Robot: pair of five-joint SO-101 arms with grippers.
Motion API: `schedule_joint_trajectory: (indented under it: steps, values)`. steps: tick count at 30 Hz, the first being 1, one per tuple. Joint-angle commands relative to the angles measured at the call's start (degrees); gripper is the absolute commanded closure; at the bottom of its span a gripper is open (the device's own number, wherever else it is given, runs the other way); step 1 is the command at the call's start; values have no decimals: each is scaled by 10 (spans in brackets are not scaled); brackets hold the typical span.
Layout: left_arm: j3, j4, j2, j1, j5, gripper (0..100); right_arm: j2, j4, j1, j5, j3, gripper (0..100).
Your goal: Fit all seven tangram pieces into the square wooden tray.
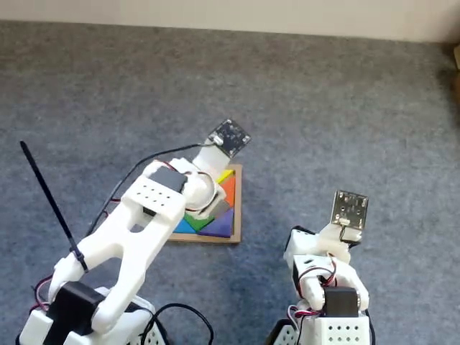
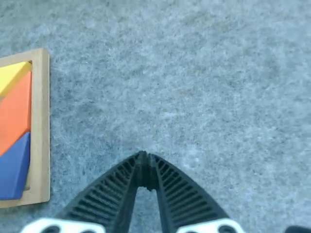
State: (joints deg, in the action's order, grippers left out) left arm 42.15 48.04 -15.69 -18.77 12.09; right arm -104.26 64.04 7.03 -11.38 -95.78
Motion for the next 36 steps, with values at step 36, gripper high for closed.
schedule_joint_trajectory:
  steps: [36]
  values:
    - [-70,10,145,14,-23,734,-4,-14,-7,5,-67,992]
